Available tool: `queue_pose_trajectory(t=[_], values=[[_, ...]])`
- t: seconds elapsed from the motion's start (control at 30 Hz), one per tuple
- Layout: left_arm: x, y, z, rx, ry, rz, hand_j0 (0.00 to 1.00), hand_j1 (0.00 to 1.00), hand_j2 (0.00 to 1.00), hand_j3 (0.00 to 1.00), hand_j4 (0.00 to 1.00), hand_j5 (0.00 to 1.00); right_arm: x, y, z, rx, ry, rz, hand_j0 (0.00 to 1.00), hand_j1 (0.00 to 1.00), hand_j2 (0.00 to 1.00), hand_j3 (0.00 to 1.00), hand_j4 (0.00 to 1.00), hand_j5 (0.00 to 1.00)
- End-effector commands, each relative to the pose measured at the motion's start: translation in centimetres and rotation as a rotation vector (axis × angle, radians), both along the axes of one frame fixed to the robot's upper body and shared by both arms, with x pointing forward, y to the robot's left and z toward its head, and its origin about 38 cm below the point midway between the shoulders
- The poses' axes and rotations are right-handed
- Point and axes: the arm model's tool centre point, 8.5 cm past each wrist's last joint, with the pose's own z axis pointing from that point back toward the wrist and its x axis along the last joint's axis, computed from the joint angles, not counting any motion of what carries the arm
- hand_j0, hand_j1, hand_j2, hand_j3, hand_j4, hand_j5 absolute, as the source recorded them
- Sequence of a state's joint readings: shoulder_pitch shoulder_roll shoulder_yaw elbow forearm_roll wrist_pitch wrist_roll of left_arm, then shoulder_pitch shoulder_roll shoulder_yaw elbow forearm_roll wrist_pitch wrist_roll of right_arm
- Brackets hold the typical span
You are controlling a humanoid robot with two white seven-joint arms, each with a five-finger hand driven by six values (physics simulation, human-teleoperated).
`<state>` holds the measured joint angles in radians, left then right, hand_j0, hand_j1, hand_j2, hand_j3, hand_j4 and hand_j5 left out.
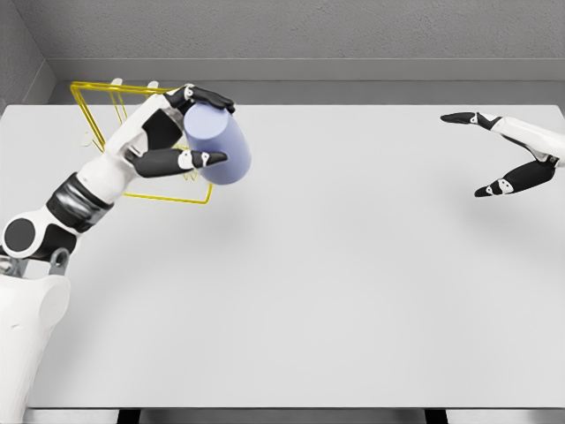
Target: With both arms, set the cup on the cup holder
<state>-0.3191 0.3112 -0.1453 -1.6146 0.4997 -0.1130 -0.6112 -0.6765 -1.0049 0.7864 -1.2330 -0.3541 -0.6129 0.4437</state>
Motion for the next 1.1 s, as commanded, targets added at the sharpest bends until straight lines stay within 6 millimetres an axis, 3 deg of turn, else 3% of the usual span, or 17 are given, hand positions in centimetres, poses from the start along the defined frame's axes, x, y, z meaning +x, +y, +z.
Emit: queue_pose_trajectory(t=[0.0,0.57,0.83,1.07], values=[[0.0,0.4,0.2,-0.008,0.003,0.001,0.54,0.54,0.54,0.54,0.54,0.54,0.0,0.0,0.1,0.007,0.0,-0.003,1.0,1.0,1.0,1.0,1.0,1.0],[1.1,2.5,3.0,0.015,-0.032,0.037,0.54,0.54,0.54,0.54,0.54,0.54,-0.1,0.4,0.2,0.01,-0.003,0.01,1.0,1.0,1.0,1.0,1.0,1.0],[1.5,2.4,4.2,0.013,-0.04,0.031,0.54,0.54,0.54,0.54,0.54,0.54,-0.1,0.4,0.2,0.01,-0.003,0.01,1.0,1.0,1.0,1.0,1.0,1.0],[1.5,4.3,5.0,0.032,-0.048,0.059,0.54,0.54,0.54,0.54,0.54,0.54,-0.1,0.4,0.1,0.011,-0.001,0.011,1.0,1.0,1.0,1.0,1.0,1.0]])
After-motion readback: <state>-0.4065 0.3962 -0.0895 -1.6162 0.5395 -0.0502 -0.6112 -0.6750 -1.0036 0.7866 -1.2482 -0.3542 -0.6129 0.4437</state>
